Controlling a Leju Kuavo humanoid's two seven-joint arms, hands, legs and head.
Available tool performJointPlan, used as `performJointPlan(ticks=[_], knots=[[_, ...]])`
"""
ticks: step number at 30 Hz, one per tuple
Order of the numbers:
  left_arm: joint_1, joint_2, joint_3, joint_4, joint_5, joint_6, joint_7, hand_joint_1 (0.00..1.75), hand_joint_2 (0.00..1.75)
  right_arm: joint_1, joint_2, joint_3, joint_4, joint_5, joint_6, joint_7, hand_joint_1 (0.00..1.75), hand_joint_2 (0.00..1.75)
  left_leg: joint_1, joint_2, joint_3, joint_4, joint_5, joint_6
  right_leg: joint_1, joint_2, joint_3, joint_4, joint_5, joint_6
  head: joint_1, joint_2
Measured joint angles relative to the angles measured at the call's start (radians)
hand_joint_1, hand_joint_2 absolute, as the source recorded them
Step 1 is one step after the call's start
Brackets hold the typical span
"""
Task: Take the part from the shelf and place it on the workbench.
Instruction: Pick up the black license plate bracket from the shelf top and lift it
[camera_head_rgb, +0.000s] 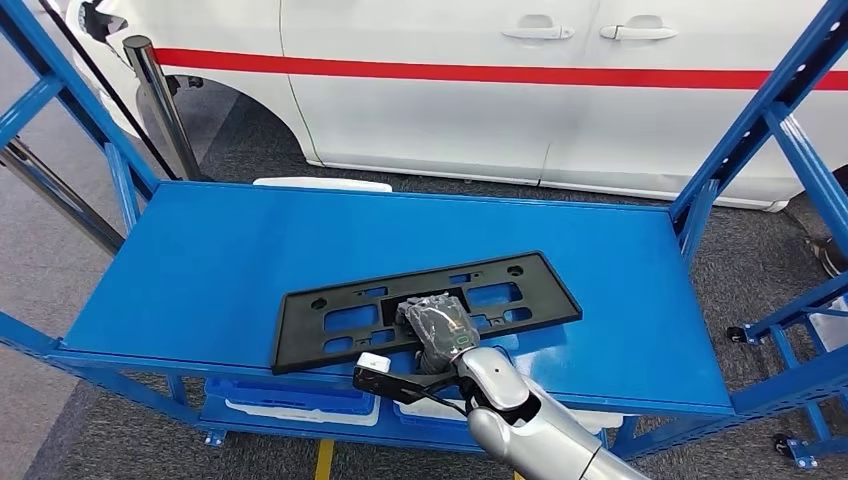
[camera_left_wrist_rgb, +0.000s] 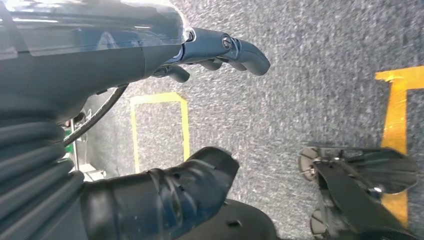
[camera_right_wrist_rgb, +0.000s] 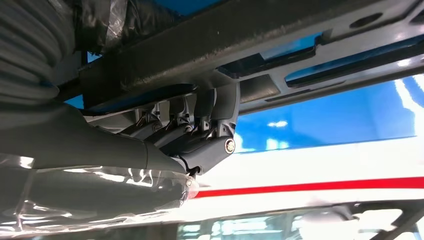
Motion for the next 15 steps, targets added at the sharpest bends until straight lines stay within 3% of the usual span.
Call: performJointPlan(ticks=[3, 5, 7, 9, 10, 11, 12, 14, 15], knots=[[0.002, -0.001, 0.0, 0.0, -0.002, 0.0, 0.005, 0.0, 1.75, 0.015, 0.0, -0.007, -0.002, 0.043, -0.05, 0.028, 1.75, 1.75, -0.004, -0.002, 0.008, -0.026, 0.003, 0.017, 0.004, 0.002, -0.004, -0.001, 0.003, 0.015, 0.001, 0.0], [0.003, -0.004, 0.0, 0.0, -0.002, 0.0, 0.009, 0.0, 1.75, 0.036, 0.0, -0.018, -0.008, 0.101, -0.105, 0.053, 1.75, 1.75, -0.002, -0.002, 0.009, -0.032, 0.009, 0.031, 0.001, 0.001, -0.011, 0.015, -0.013, 0.026, 0.001, 0.0], [0.004, -0.007, 0.0, 0.0, -0.003, 0.001, 0.013, 0.0, 1.75, 0.055, 0.002, -0.031, -0.018, 0.158, -0.155, 0.074, 1.75, 1.75, -0.001, -0.001, 0.008, -0.036, 0.013, 0.043, -0.002, 0.001, -0.054, 0.108, -0.07, 0.033, 0.001, 0.0], [0.005, -0.007, 0.0, 0.0, -0.004, 0.001, 0.015, 0.0, 1.75, 0.068, 0.003, -0.041, -0.023, 0.187, -0.176, 0.082, 1.75, 1.75, -0.003, 0.0, 0.006, -0.035, 0.012, 0.047, -0.002, 0.001, -0.121, 0.249, -0.13, 0.037, 0.001, 0.0], [0.005, -0.008, 0.0, 0.0, -0.004, 0.001, 0.017, 0.0, 1.75, 0.076, 0.003, -0.044, -0.024, 0.196, -0.179, 0.084, 1.75, 1.75, -0.004, -0.001, 0.006, -0.035, 0.011, 0.048, -0.002, 0.0, -0.143, 0.291, -0.137, 0.038, 0.001, 0.0], [0.005, -0.008, 0.0, 0.0, -0.004, 0.001, 0.021, 0.0, 1.75, 0.085, 0.004, -0.048, -0.026, 0.208, -0.183, 0.084, 1.75, 1.75, -0.005, -0.002, 0.007, -0.034, 0.01, 0.049, -0.002, 0.0, -0.147, 0.295, -0.124, 0.036, 0.001, 0.0], [0.005, -0.009, 0.0, 0.0, -0.004, 0.001, 0.026, 0.0, 1.75, 0.092, 0.005, -0.052, -0.03, 0.224, -0.189, 0.084, 1.75, 1.75, -0.006, -0.003, 0.008, -0.032, 0.009, 0.049, -0.002, 0.0, -0.133, 0.258, -0.093, 0.033, 0.001, 0.0], [0.005, -0.013, -0.001, 0.0, -0.002, 0.0, 0.036, 0.0, 1.75, 0.101, 0.01, -0.061, -0.039, 0.26, -0.211, 0.082, 1.75, 1.75, -0.008, -0.005, 0.009, -0.025, 0.005, 0.046, 0.001, 0.001, -0.072, 0.123, -0.019, 0.021, 0.001, 0.0], [0.005, -0.014, -0.002, 0.0, -0.001, -0.001, 0.041, 0.0, 1.75, 0.104, 0.013, -0.065, -0.045, 0.275, -0.226, 0.079, 1.75, 1.75, -0.01, -0.006, 0.007, -0.021, 0.003, 0.043, 0.003, 0.001, -0.048, 0.067, 0.003, 0.016, 0.001, 0.0]])
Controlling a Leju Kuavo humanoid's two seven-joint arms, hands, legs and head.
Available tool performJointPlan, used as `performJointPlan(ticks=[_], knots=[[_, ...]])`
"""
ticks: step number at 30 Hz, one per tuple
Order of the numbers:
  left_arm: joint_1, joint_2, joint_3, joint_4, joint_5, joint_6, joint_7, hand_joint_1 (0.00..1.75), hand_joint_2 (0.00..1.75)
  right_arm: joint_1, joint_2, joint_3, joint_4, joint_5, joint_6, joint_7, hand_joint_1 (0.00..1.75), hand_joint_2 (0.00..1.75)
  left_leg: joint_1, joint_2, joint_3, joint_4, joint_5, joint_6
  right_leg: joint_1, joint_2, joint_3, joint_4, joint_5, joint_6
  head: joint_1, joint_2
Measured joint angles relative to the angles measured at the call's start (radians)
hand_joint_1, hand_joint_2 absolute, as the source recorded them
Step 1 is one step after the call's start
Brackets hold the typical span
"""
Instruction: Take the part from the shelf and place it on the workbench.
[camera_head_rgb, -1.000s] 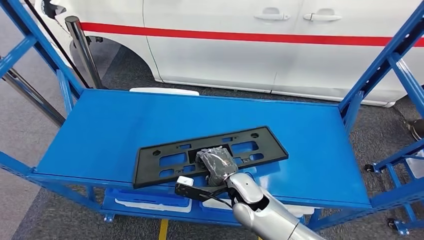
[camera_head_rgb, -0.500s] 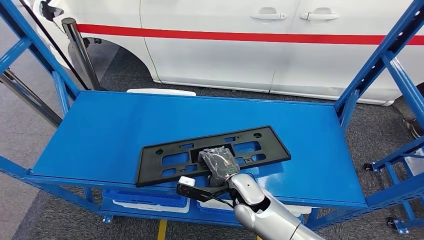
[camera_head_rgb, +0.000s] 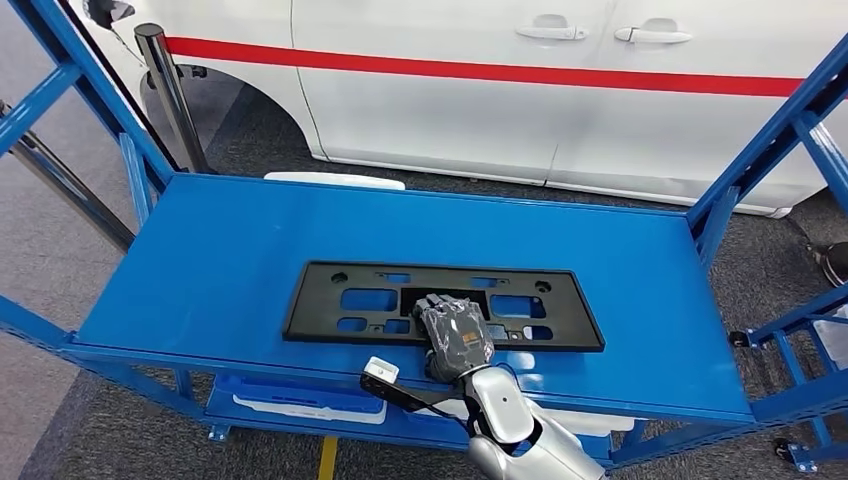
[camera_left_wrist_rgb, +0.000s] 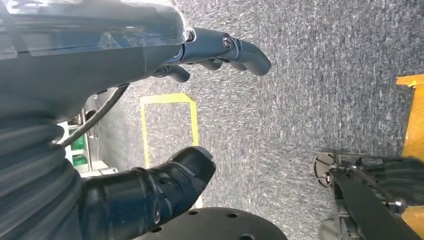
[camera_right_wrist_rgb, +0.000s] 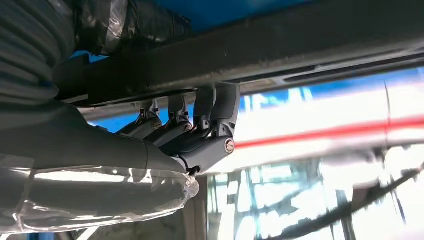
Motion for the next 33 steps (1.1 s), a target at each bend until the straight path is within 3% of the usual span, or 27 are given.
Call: performJointPlan(ticks=[1, 4, 5, 7, 9, 11, 12, 15, 16, 19, 20, 22, 24, 25, 26, 27, 29, 31, 33], knots=[[0.0, -0.001, 0.0, 0.0, 0.002, -0.001, 0.003, 0.0, 1.75, 0.002, 0.004, -0.003, -0.005, 0.011, -0.012, -0.004, 1.75, 1.75, -0.002, 0.0, -0.003, 0.003, -0.001, -0.004, 0.003, 0.001, 0.012, -0.032, 0.009, -0.004, 0.0, 0.0], [-0.001, -0.003, 0.0, 0.0, 0.005, -0.004, 0.008, 0.0, 1.75, 0.011, 0.011, -0.008, -0.018, 0.024, -0.027, -0.011, 1.75, 1.75, -0.003, 0.001, -0.011, 0.005, 0.0, -0.018, 0.003, 0.002, 0.011, -0.049, 0.012, -0.012, 0.0, 0.0], [0.0, -0.003, 0.0, 0.0, 0.005, -0.004, 0.009, 0.0, 1.75, 0.013, 0.013, -0.009, -0.02, 0.024, -0.027, -0.012, 1.75, 1.75, -0.003, 0.002, -0.014, 0.013, -0.011, -0.023, 0.0, 0.001, 0.01, -0.053, 0.016, -0.018, 0.0, 0.0], [0.0, -0.003, 0.0, 0.0, 0.006, -0.004, 0.009, 0.0, 1.75, 0.014, 0.018, -0.011, -0.023, 0.026, -0.028, -0.012, 1.75, 1.75, 0.0, 0.003, -0.04, 0.079, -0.069, -0.033, -0.004, -0.003, 0.004, -0.059, 0.025, -0.03, 0.0, 0.0], [0.0, -0.003, 0.0, 0.0, 0.006, -0.005, 0.009, 0.0, 1.75, 0.016, 0.022, -0.012, -0.025, 0.027, -0.028, -0.012, 1.75, 1.75, 0.002, 0.003, -0.086, 0.205, -0.144, -0.04, -0.003, -0.005, -0.008, -0.059, 0.034, -0.035, -0.001, 0.0], [0.0, -0.004, 0.0, 0.0, 0.007, -0.008, 0.009, 0.0, 1.75, 0.02, 0.023, -0.012, -0.025, 0.03, -0.029, -0.013, 1.75, 1.75, 0.003, 0.004, -0.098, 0.272, -0.171, -0.043, -0.002, -0.007, -0.024, -0.057, 0.045, -0.035, -0.001, 0.0], [0.0, -0.003, 0.0, 0.0, 0.007, -0.009, 0.009, 0.0, 1.75, 0.022, 0.023, -0.012, -0.025, 0.032, -0.03, -0.014, 1.75, 1.75, 0.003, 0.004, -0.074, 0.246, -0.156, -0.043, -0.002, -0.007, -0.031, -0.056, 0.051, -0.033, -0.001, 0.0], [-0.003, -0.003, 0.0, 0.0, 0.008, -0.011, 0.009, 0.0, 1.75, 0.023, 0.024, -0.016, -0.027, 0.035, -0.03, -0.017, 1.75, 1.75, 0.001, 0.003, 0.053, 0.042, -0.085, -0.037, -0.001, -0.005, -0.047, -0.051, 0.067, -0.023, 0.0, 0.0], [-0.004, -0.003, 0.0, 0.0, 0.009, -0.012, 0.009, 0.0, 1.75, 0.023, 0.025, -0.018, -0.027, 0.035, -0.03, -0.02, 1.75, 1.75, -0.001, 0.002, 0.075, 0.001, -0.074, -0.033, 0.0, -0.005, -0.049, -0.051, 0.073, -0.017, 0.0, 0.0], [-0.005, -0.004, -0.001, 0.0, 0.011, -0.016, 0.009, 0.0, 1.75, 0.022, 0.026, -0.02, -0.028, 0.036, -0.025, -0.03, 1.75, 1.75, -0.004, 0.002, 0.073, -0.016, -0.057, -0.019, 0.001, -0.005, -0.052, -0.055, 0.092, 0.001, 0.0, 0.0], [-0.005, -0.004, -0.001, 0.0, 0.013, -0.017, 0.008, 0.0, 1.75, 0.021, 0.026, -0.02, -0.027, 0.036, -0.023, -0.032, 1.75, 1.75, -0.003, 0.004, 0.068, -0.017, -0.047, -0.012, 0.0, -0.004, -0.057, -0.05, 0.084, 0.007, 0.0, 0.0], [-0.006, -0.005, -0.001, 0.0, 0.016, -0.019, 0.008, 0.0, 1.75, 0.02, 0.025, -0.02, -0.026, 0.036, -0.019, -0.035, 1.75, 1.75, 0.002, 0.009, 0.049, -0.019, -0.025, 0.004, -0.002, -0.002, -0.081, 0.005, 0.02, 0.016, 0.001, 0.0], [-0.006, -0.005, -0.001, 0.0, 0.017, -0.019, 0.007, 0.0, 1.75, 0.018, 0.025, -0.02, -0.025, 0.037, -0.015, -0.038, 1.75, 1.75, 0.0, 0.013, 0.022, -0.017, -0.006, 0.014, -0.005, -0.002, -0.118, 0.132, -0.08, 0.024, 0.001, 0.0], [-0.006, -0.005, -0.001, 0.0, 0.018, -0.019, 0.007, 0.0, 1.75, 0.018, 0.025, -0.02, -0.024, 0.037, -0.011, -0.039, 1.75, 1.75, -0.001, 0.014, 0.008, -0.014, 0.003, 0.014, -0.006, -0.002, -0.13, 0.194, -0.109, 0.027, 0.001, 0.0], [-0.006, -0.005, -0.001, 0.0, 0.018, -0.019, 0.007, 0.0, 1.75, 0.017, 0.025, -0.02, -0.022, 0.038, -0.007, -0.041, 1.75, 1.75, -0.001, 0.014, -0.007, -0.011, 0.011, 0.014, -0.006, -0.002, -0.13, 0.233, -0.116, 0.028, 0.001, 0.0], [-0.006, -0.005, -0.001, 0.0, 0.018, -0.019, 0.007, 0.0, 1.75, 0.015, 0.025, -0.02, -0.02, 0.038, -0.004, -0.042, 1.75, 1.75, -0.002, 0.014, -0.02, -0.006, 0.018, 0.012, -0.006, -0.002, -0.112, 0.237, -0.102, 0.028, 0.001, 0.0], [-0.006, -0.005, -0.001, 0.0, 0.02, -0.02, 0.006, 0.0, 1.75, 0.01, 0.025, -0.02, -0.017, 0.04, 0.002, -0.045, 1.75, 1.75, -0.002, 0.013, -0.043, 0.003, 0.029, 0.007, -0.005, -0.002, -0.024, 0.14, -0.058, 0.022, 0.001, 0.0], [-0.006, -0.006, -0.001, 0.0, 0.022, -0.02, 0.006, 0.0, 1.75, 0.0, 0.025, -0.02, -0.016, 0.042, 0.008, -0.046, 1.75, 1.75, -0.004, 0.013, -0.058, 0.011, 0.04, -0.002, 0.0, -0.001, 0.071, 0.001, -0.05, 0.011, 0.001, 0.0], [-0.006, -0.007, -0.001, 0.0, 0.023, -0.02, 0.005, 0.0, 1.75, -0.008, 0.025, -0.02, -0.015, 0.044, 0.011, -0.047, 1.75, 1.75, -0.005, 0.013, -0.064, 0.011, 0.054, -0.015, 0.006, 0.0, 0.101, -0.057, -0.058, 0.0, 0.0, 0.0]])
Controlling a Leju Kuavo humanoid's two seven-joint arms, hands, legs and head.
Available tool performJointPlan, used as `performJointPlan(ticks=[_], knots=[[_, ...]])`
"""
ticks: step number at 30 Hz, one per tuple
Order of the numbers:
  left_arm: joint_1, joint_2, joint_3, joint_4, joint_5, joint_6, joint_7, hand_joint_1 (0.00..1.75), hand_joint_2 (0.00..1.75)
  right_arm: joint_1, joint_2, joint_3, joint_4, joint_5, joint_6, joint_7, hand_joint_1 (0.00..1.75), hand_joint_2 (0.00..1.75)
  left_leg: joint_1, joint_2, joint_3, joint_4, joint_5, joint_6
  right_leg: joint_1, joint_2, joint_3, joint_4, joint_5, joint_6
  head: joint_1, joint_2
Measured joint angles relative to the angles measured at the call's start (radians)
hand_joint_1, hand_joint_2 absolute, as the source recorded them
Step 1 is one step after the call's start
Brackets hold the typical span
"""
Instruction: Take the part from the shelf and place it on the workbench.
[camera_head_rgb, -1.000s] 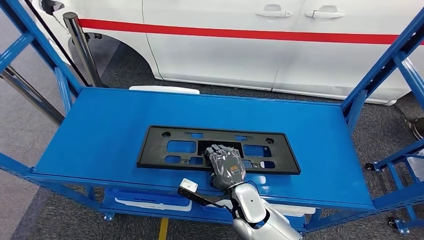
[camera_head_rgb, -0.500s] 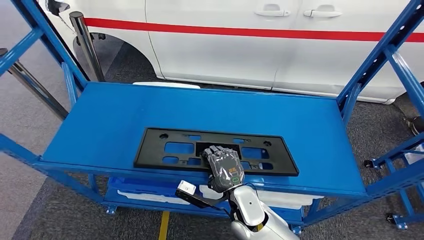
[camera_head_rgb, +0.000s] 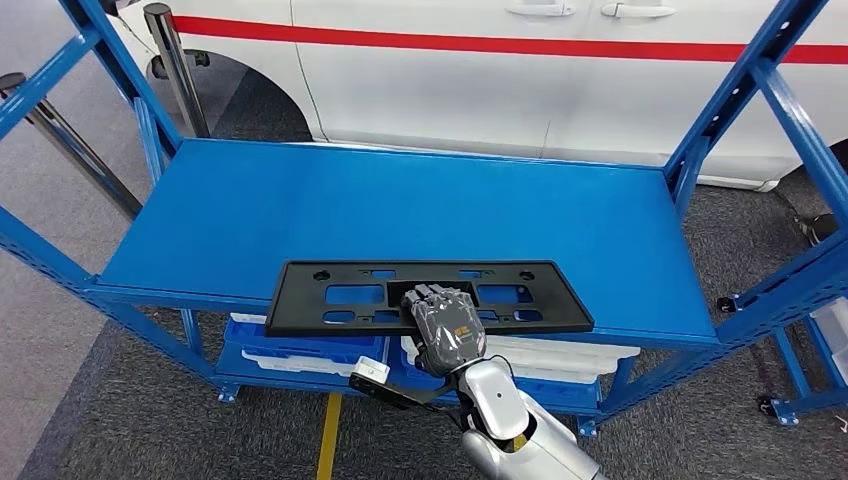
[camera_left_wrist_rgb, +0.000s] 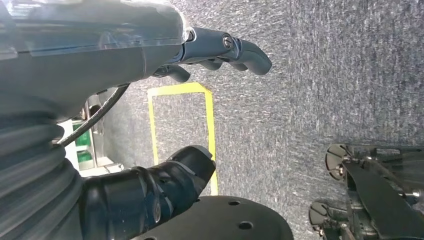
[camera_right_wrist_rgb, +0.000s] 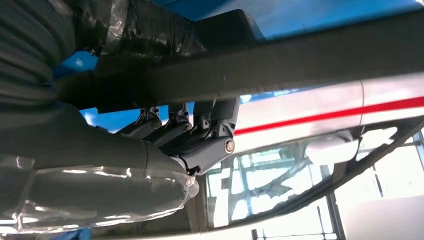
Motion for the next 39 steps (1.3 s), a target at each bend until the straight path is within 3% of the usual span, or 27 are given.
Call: performJointPlan(ticks=[2, 3, 5, 7, 8, 9, 10, 12, 14, 16, 17, 18, 19, 20, 22, 23, 25, 26, 27, 29, 30, 32, 33, 35, 37, 38, 39], knots=[[0.002, 0.0, 0.0, 0.0, 0.002, 0.0, 0.0, 0.0, 1.75, -0.003, 0.0, 0.0, 0.002, 0.002, 0.002, 0.0, 1.75, 1.75, 0.001, -0.002, -0.007, -0.001, 0.004, -0.013, -0.003, -0.002, -0.012, -0.007, 0.016, -0.014, 0.0, 0.0], [0.002, 0.001, 0.0, 0.001, 0.003, 0.0, 0.0, 0.0, 1.75, -0.004, 0.0, 0.0, 0.002, 0.002, 0.004, 0.0, 1.75, 1.75, 0.002, -0.003, -0.015, 0.013, -0.016, -0.019, -0.006, -0.004, -0.021, -0.011, 0.027, -0.024, -0.001, 0.0], [0.003, 0.001, 0.0, 0.001, 0.006, 0.0, 0.0, 0.0, 1.75, -0.007, 0.0, 0.0, 0.004, 0.002, 0.007, 0.0, 1.75, 1.75, 0.005, -0.004, -0.041, 0.09, -0.104, -0.029, -0.009, -0.008, -0.044, -0.014, 0.05, -0.038, -0.001, 0.0], [0.004, 0.001, 0.0, 0.001, 0.009, 0.0, 0.0, 0.0, 1.75, -0.008, 0.0, 0.0, 0.005, 0.002, 0.01, 0.001, 1.75, 1.75, 0.008, -0.004, -0.067, 0.212, -0.183, -0.038, -0.008, -0.009, -0.075, -0.012, 0.072, -0.041, -0.001, 0.0], [0.004, 0.001, 0.0, 0.001, 0.011, 0.0, 0.0, 0.0, 1.75, -0.008, 0.0, 0.001, 0.007, 0.002, 0.013, 0.001, 1.75, 1.75, 0.008, -0.004, -0.069, 0.256, -0.19, -0.041, -0.008, -0.01, -0.091, -0.01, 0.083, -0.041, -0.001, 0.0], [0.004, 0.001, 0.0, 0.001, 0.012, 0.0, 0.0, 0.0, 1.75, -0.008, 0.0, 0.001, 0.008, 0.002, 0.015, 0.001, 1.75, 1.75, 0.009, -0.004, -0.058, 0.273, -0.174, -0.043, -0.008, -0.011, -0.107, -0.007, 0.093, -0.04, -0.001, 0.0], [0.003, 0.001, 0.0, 0.001, 0.013, 0.0, 0.0, 0.0, 1.75, -0.008, 0.0, 0.001, 0.009, 0.002, 0.017, 0.0, 1.75, 1.75, 0.009, -0.004, -0.032, 0.257, -0.142, -0.044, -0.008, -0.011, -0.122, -0.005, 0.103, -0.038, -0.001, 0.0], [0.002, 0.002, 0.0, 0.001, 0.014, 0.0, 0.0, 0.0, 1.75, -0.009, 0.0, 0.001, 0.01, 0.002, 0.02, 0.001, 1.75, 1.75, 0.008, -0.004, 0.066, 0.134, -0.102, -0.04, -0.006, -0.011, -0.148, 0.002, 0.122, -0.031, -0.002, 0.0], [0.001, 0.002, 0.0, 0.001, 0.014, 0.0, -0.001, 0.0, 1.75, -0.011, 0.0, 0.001, 0.01, 0.001, 0.02, 0.001, 1.75, 1.75, 0.003, -0.006, 0.153, -0.001, -0.119, -0.029, -0.004, -0.012, -0.16, 0.006, 0.14, -0.02, -0.001, 0.0], [0.001, 0.002, 0.0, 0.001, 0.015, 0.0, -0.001, 0.0, 1.75, -0.014, 0.0, 0.001, 0.01, 0.0, 0.021, 0.002, 1.75, 1.75, -0.001, -0.008, 0.167, -0.042, -0.128, -0.015, -0.004, -0.013, -0.162, 0.0, 0.161, -0.009, -0.001, 0.0], [0.0, 0.002, 0.0, 0.001, 0.015, 0.0, -0.002, 0.0, 1.75, -0.015, 0.0, 0.001, 0.01, -0.002, 0.022, 0.002, 1.75, 1.75, 0.001, -0.005, 0.159, -0.042, -0.117, -0.008, -0.005, -0.013, -0.164, -0.002, 0.165, -0.003, -0.001, 0.0], [0.0, 0.001, 0.0, 0.001, 0.016, 0.0, -0.002, 0.0, 1.75, -0.015, -0.001, 0.001, 0.01, -0.003, 0.023, 0.002, 1.75, 1.75, 0.003, -0.003, 0.151, -0.043, -0.106, 0.001, -0.006, -0.011, -0.17, 0.007, 0.15, 0.002, -0.001, 0.0], [0.0, 0.001, 0.0, 0.001, 0.016, 0.0, -0.002, 0.0, 1.75, -0.016, -0.001, 0.002, 0.01, -0.005, 0.023, 0.003, 1.75, 1.75, 0.005, 0.0, 0.141, -0.046, -0.093, 0.01, -0.006, -0.008, -0.179, 0.03, 0.117, 0.006, 0.0, 0.0], [0.0, 0.001, 0.0, 0.001, 0.017, 0.0, -0.002, 0.0, 1.75, -0.016, -0.002, 0.002, 0.01, -0.008, 0.023, 0.003, 1.75, 1.75, 0.007, 0.003, 0.128, -0.046, -0.08, 0.018, -0.008, -0.006, -0.193, 0.075, 0.065, 0.009, 0.0, 0.0], [0.0, 0.001, 0.0, 0.001, 0.019, -0.001, -0.003, 0.0, 1.75, -0.015, -0.002, 0.002, 0.01, -0.011, 0.022, 0.004, 1.75, 1.75, 0.004, 0.005, 0.094, -0.041, -0.055, 0.024, -0.01, -0.005, -0.221, 0.204, -0.031, 0.014, 0.0, 0.0], [0.001, 0.001, 0.0, 0.001, 0.021, -0.002, -0.003, 0.0, 1.75, -0.015, -0.002, 0.002, 0.01, -0.012, 0.022, 0.004, 1.75, 1.75, 0.003, 0.005, 0.074, -0.037, -0.043, 0.024, -0.011, -0.005, -0.227, 0.263, -0.048, 0.016, 0.0, 0.0], [0.001, 0.001, 0.0, 0.001, 0.023, -0.003, -0.003, 0.0, 1.75, -0.014, -0.002, 0.002, 0.011, -0.014, 0.021, 0.004, 1.75, 1.75, 0.002, 0.006, 0.036, -0.026, -0.023, 0.021, -0.012, -0.005, -0.195, 0.289, -0.011, 0.016, 0.0, 0.0], [0.001, 0.001, 0.0, 0.001, 0.024, -0.004, -0.004, 0.0, 1.75, -0.014, -0.002, 0.002, 0.01, -0.015, 0.02, 0.004, 1.75, 1.75, 0.002, 0.006, 0.018, -0.019, -0.015, 0.018, -0.012, -0.005, -0.155, 0.252, 0.018, 0.014, 0.0, 0.0], [0.001, 0.001, 0.0, 0.001, 0.025, -0.004, -0.004, 0.0, 1.75, -0.015, -0.002, 0.002, 0.009, -0.018, 0.019, 0.004, 1.75, 1.75, 0.001, 0.006, 0.003, -0.011, -0.008, 0.015, -0.012, -0.004, -0.102, 0.188, 0.026, 0.011, 0.0, 0.0], [0.001, 0.001, 0.0, 0.001, 0.026, -0.006, -0.005, 0.0, 1.75, -0.014, 0.0, 0.002, 0.004, -0.026, 0.008, 0.002, 1.75, 1.75, -0.001, 0.005, -0.014, -0.002, 0.006, 0.005, -0.007, -0.003, -0.009, 0.052, 0.001, 0.002, 0.0, 0.0], [0.001, 0.0, 0.0, 0.001, 0.027, -0.006, -0.006, 0.0, 1.75, -0.014, 0.0, 0.002, 0.0, -0.03, -0.001, 0.001, 1.75, 1.75, -0.001, 0.005, -0.018, -0.002, 0.015, -0.001, -0.003, -0.002, 0.013, 0.012, -0.014, -0.003, -0.001, 0.0], [0.003, 0.0, 0.0, 0.001, 0.028, -0.006, -0.006, 0.0, 1.75, -0.012, 0.001, 0.002, -0.005, -0.035, -0.016, -0.001, 1.75, 1.75, 0.001, 0.005, -0.024, -0.005, 0.031, -0.012, -0.001, -0.004, 0.009, -0.007, -0.004, -0.015, 0.0, 0.0], [0.004, 0.001, 0.0, 0.001, 0.028, -0.006, -0.007, 0.0, 1.75, -0.011, 0.001, 0.002, -0.006, -0.036, -0.019, -0.001, 1.75, 1.75, 0.002, 0.004, -0.031, 0.0, 0.02, -0.017, -0.003, -0.006, 0.0, -0.01, 0.008, -0.024, -0.001, 0.0], [0.006, 0.001, 0.0, 0.002, 0.03, -0.006, -0.007, 0.0, 1.75, -0.008, 0.002, 0.002, -0.008, -0.041, -0.022, -0.002, 1.75, 1.75, 0.006, 0.001, -0.052, 0.057, -0.055, -0.025, -0.008, -0.01, -0.025, -0.015, 0.035, -0.041, -0.001, 0.0], [0.006, 0.0, 0.0, 0.002, 0.032, -0.005, -0.008, 0.0, 1.75, -0.003, 0.005, 0.002, -0.01, -0.051, -0.032, -0.006, 1.75, 1.75, 0.007, 0.0, -0.077, 0.173, -0.152, -0.032, -0.006, -0.011, -0.057, -0.012, 0.059, -0.047, -0.002, 0.0], [0.007, 0.0, 0.0, 0.002, 0.033, -0.004, -0.008, 0.0, 1.75, 0.002, 0.007, 0.001, -0.012, -0.06, -0.041, -0.012, 1.75, 1.75, 0.008, 0.0, -0.082, 0.229, -0.172, -0.035, -0.005, -0.012, -0.074, -0.01, 0.071, -0.047, -0.002, 0.0], [0.007, 0.0, 0.0, 0.002, 0.033, -0.003, -0.009, 0.0, 1.75, 0.008, 0.008, 0.001, -0.016, -0.072, -0.052, -0.019, 1.75, 1.75, 0.008, 0.0, -0.077, 0.262, -0.166, -0.038, -0.005, -0.013, -0.092, -0.007, 0.082, -0.046, -0.002, 0.0]])
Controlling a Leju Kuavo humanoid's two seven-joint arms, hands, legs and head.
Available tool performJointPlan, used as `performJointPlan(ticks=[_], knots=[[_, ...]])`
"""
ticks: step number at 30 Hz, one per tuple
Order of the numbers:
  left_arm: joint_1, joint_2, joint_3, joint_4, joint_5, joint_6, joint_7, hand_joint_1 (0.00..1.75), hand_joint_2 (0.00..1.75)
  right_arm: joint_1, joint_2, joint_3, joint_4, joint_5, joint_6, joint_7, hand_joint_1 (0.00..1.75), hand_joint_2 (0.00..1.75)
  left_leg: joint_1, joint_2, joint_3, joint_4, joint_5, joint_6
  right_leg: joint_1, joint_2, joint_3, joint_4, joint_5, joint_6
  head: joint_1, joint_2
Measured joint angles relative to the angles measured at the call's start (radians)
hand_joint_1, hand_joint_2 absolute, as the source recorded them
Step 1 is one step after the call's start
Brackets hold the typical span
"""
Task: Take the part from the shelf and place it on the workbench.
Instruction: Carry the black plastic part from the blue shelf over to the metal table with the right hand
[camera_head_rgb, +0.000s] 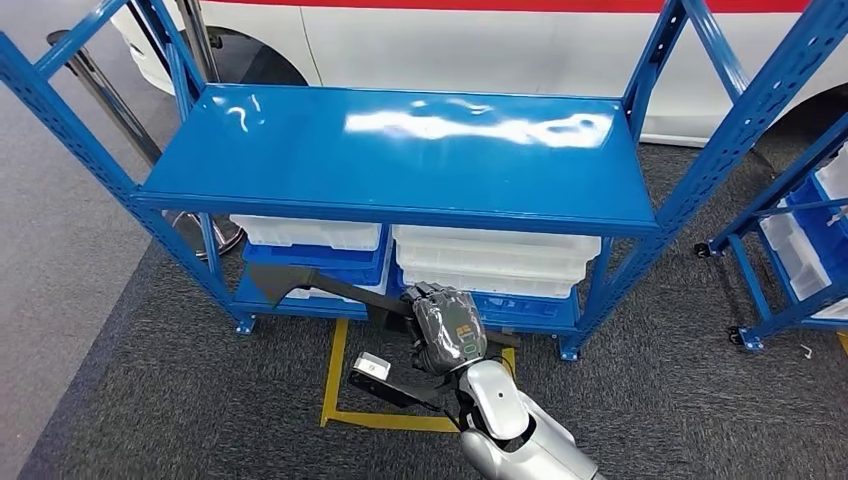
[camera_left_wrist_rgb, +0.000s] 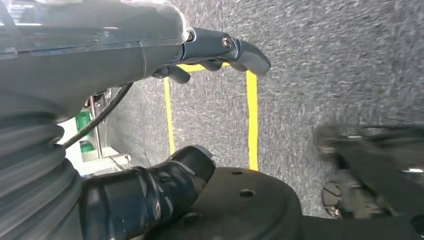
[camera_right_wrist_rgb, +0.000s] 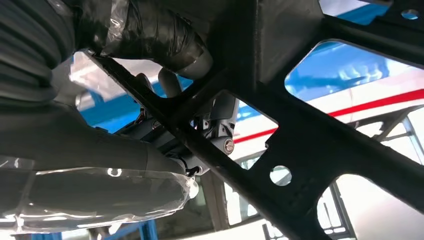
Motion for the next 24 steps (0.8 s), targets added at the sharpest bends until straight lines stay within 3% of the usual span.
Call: performJointPlan(ticks=[1, 3, 5, 6, 7, 9, 10, 11, 13, 14, 15, 16, 18, 20, 21, 22, 24], knots=[[0.0, 0.0, 0.0, 0.0, 0.001, 0.002, -0.001, 0.0, 1.75, 0.007, 0.001, -0.001, -0.005, -0.015, -0.011, -0.009, 1.75, 1.75, 0.0, 0.0, 0.019, 0.004, 0.026, -0.001, 0.0, -0.001, -0.017, 0.004, 0.01, 0.002, 0.0, 0.0], [-0.001, 0.0, 0.0, 0.0, 0.004, 0.005, -0.003, 0.0, 1.75, 0.02, 0.005, -0.006, -0.018, -0.058, -0.026, -0.034, 1.75, 1.75, 0.001, -0.001, 0.103, -0.081, 0.074, -0.001, -0.001, -0.001, -0.048, 0.014, 0.028, 0.008, 0.0, 0.0], [-0.002, 0.0, 0.0, 0.0, 0.008, 0.007, -0.005, 0.0, 1.75, 0.032, 0.012, -0.017, -0.037, -0.127, -0.032, -0.072, 1.75, 1.75, -0.002, -0.003, 0.204, -0.223, 0.056, 0.006, 0.001, -0.001, -0.066, 0.023, 0.045, 0.017, 0.0, 0.0], [-0.002, 0.0, 0.0, 0.0, 0.01, 0.008, -0.006, 0.0, 1.75, 0.037, 0.016, -0.022, -0.046, -0.175, -0.03, -0.098, 1.75, 1.75, -0.004, -0.005, 0.232, -0.27, 0.041, 0.01, 0.001, -0.001, -0.07, 0.023, 0.054, 0.023, 0.0, 0.0], [-0.003, 0.0, -0.001, 0.0, 0.012, 0.008, -0.007, 0.0, 1.75, 0.04, 0.019, -0.027, -0.055, -0.227, -0.022, -0.126, 1.75, 1.75, -0.007, -0.005, 0.24, -0.292, 0.035, 0.014, 0.001, -0.001, -0.072, 0.021, 0.064, 0.028, 0.0, 0.0], [-0.004, -0.002, -0.002, 0.0, 0.013, 0.008, -0.008, 0.0, 1.75, 0.048, 0.024, -0.037, -0.068, -0.345, 0.008, -0.185, 1.75, 1.75, -0.003, -0.002, 0.225, -0.297, 0.055, 0.028, 0.001, 0.001, -0.08, 0.018, 0.071, 0.04, 0.001, 0.0], [-0.005, -0.003, -0.002, 0.0, 0.014, 0.008, -0.008, 0.0, 1.75, 0.052, 0.026, -0.043, -0.074, -0.41, 0.032, -0.215, 1.75, 1.75, -0.001, 0.001, 0.215, -0.3, 0.068, 0.037, 0.002, 0.003, -0.089, 0.032, 0.047, 0.044, 0.001, 0.0], [-0.006, -0.004, -0.003, 0.0, 0.014, 0.008, -0.008, 0.0, 1.75, 0.056, 0.026, -0.05, -0.079, -0.48, 0.062, -0.246, 1.75, 1.75, 0.001, 0.004, 0.203, -0.302, 0.081, 0.045, 0.001, 0.005, -0.1, 0.063, 0.005, 0.048, 0.002, 0.0], [-0.007, -0.004, -0.007, 0.0, 0.012, 0.008, -0.008, 0.0, 1.75, 0.064, 0.027, -0.067, -0.089, -0.63, 0.132, -0.31, 1.75, 1.75, -0.003, 0.007, 0.173, -0.297, 0.104, 0.055, 0.0, 0.007, -0.125, 0.178, -0.099, 0.053, 0.002, 0.0], [-0.008, -0.004, -0.01, 0.0, 0.011, 0.008, -0.007, 0.0, 1.75, 0.069, 0.027, -0.075, -0.093, -0.702, 0.167, -0.34, 1.75, 1.75, -0.004, 0.007, 0.156, -0.293, 0.115, 0.056, -0.001, 0.007, -0.133, 0.239, -0.126, 0.054, 0.001, 0.0], [-0.01, -0.004, -0.013, 0.0, 0.01, 0.008, -0.007, 0.0, 1.75, 0.074, 0.027, -0.083, -0.098, -0.761, 0.195, -0.365, 1.75, 1.75, -0.005, 0.007, 0.138, -0.288, 0.124, 0.056, -0.001, 0.007, -0.132, 0.282, -0.129, 0.054, 0.001, 0.0], [-0.012, -0.004, -0.017, 0.0, 0.009, 0.007, -0.006, 0.0, 1.75, 0.078, 0.027, -0.091, -0.101, -0.8, 0.214, -0.38, 1.75, 1.75, -0.005, 0.007, 0.12, -0.281, 0.133, 0.055, -0.001, 0.007, -0.116, 0.292, -0.111, 0.053, 0.001, 0.0], [-0.015, -0.004, -0.023, 0.0, 0.009, 0.007, -0.005, 0.0, 1.75, 0.083, 0.028, -0.104, -0.108, -0.836, 0.233, -0.395, 1.75, 1.75, -0.006, 0.007, 0.09, -0.27, 0.148, 0.051, 0.0, 0.007, -0.038, 0.217, -0.062, 0.046, 0.001, 0.0], [-0.018, -0.005, -0.025, 0.0, 0.009, 0.007, -0.005, 0.0, 1.75, 0.084, 0.032, -0.114, -0.116, -0.847, 0.239, -0.4, 1.75, 1.75, -0.008, 0.006, 0.07, -0.264, 0.162, 0.043, 0.005, 0.009, 0.056, 0.081, -0.069, 0.036, 0.001, 0.0], [-0.019, -0.005, -0.026, 0.0, 0.008, 0.007, -0.005, 0.0, 1.75, 0.083, 0.034, -0.118, -0.12, -0.858, 0.245, -0.405, 1.75, 1.75, -0.008, 0.007, 0.066, -0.265, 0.171, 0.038, 0.008, 0.01, 0.082, 0.035, -0.078, 0.032, 0.001, 0.0], [-0.02, -0.005, -0.026, 0.0, 0.006, 0.007, -0.005, 0.0, 1.75, 0.084, 0.036, -0.122, -0.123, -0.874, 0.255, -0.412, 1.75, 1.75, -0.008, 0.007, 0.063, -0.269, 0.181, 0.032, 0.012, 0.011, 0.092, 0.009, -0.084, 0.028, 0.001, 0.0], [-0.02, -0.005, -0.029, 0.0, 0.002, 0.006, -0.004, 0.0, 1.75, 0.085, 0.036, -0.127, -0.127, -0.926, 0.29, -0.432, 1.75, 1.75, -0.007, 0.006, 0.057, -0.275, 0.193, 0.021, 0.009, 0.008, 0.082, -0.004, -0.066, 0.021, 0.001, 0.0]])
